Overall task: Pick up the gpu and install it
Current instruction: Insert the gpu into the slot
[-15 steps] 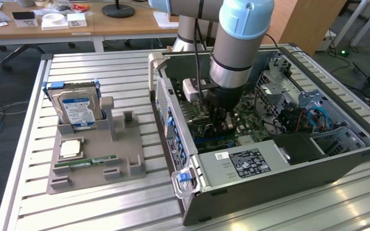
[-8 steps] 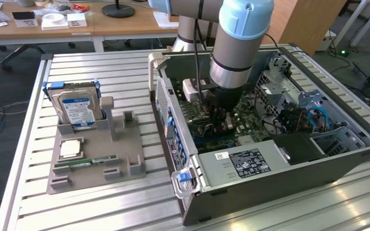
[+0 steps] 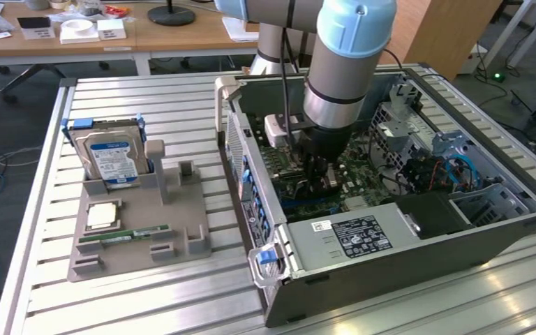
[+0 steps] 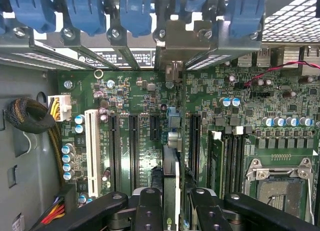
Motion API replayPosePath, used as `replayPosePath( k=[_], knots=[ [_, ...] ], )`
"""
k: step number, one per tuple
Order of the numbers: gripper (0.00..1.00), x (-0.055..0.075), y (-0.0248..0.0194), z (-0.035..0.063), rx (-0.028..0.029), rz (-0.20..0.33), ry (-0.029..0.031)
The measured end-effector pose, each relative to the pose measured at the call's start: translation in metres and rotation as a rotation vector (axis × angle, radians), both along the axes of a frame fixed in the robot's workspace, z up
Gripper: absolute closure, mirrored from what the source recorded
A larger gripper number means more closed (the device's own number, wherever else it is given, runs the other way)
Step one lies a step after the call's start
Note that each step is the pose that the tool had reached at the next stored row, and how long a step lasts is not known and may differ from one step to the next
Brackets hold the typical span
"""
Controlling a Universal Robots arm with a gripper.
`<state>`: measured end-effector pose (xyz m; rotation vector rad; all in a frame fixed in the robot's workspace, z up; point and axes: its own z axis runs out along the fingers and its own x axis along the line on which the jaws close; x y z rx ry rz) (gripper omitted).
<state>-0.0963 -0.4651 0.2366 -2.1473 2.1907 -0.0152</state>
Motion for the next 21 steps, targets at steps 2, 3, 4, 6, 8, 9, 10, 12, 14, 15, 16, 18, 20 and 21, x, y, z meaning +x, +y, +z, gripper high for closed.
replayPosePath(
  k=[2, 3, 4, 6, 8, 9, 10, 12, 14, 15, 16, 18, 20, 21],
  knots=[
    [0.74, -0.0004, 0.0001, -0.0001, 0.0001, 0.000, -0.0001],
    [0.74, -0.0007, 0.0001, -0.0002, 0.0002, 0.000, -0.0002],
    [0.74, -0.0009, 0.0001, -0.0002, 0.0003, 0.000, -0.0002],
    [0.74, -0.0014, 0.0001, -0.0002, 0.0004, 0.000, -0.0001],
    [0.74, -0.0019, 0.0001, -0.0002, 0.0002, 0.000, -0.0001],
    [0.74, -0.0021, 0.0001, -0.0002, 0.0003, 0.000, -0.0001],
    [0.74, -0.0023, 0.0001, -0.0002, 0.0002, 0.000, -0.0001],
    [0.74, -0.0025, 0.0000, -0.0002, 0.0002, 0.000, -0.0001],
    [0.74, -0.0027, 0.0000, -0.0004, 0.0000, 0.000, -0.0002],
    [0.74, -0.0028, -0.0001, -0.0008, -0.0003, 0.000, -0.0001],
    [0.74, -0.0030, -0.0001, -0.0009, -0.0007, 0.000, 0.0002],
    [0.74, -0.0029, 0.0000, -0.0010, -0.0004, 0.000, 0.0002],
    [0.74, -0.0029, 0.0000, -0.0013, 0.0002, 0.000, 0.0000],
    [0.74, -0.0029, 0.0000, -0.0013, 0.0003, 0.000, -0.0001]
  ],
)
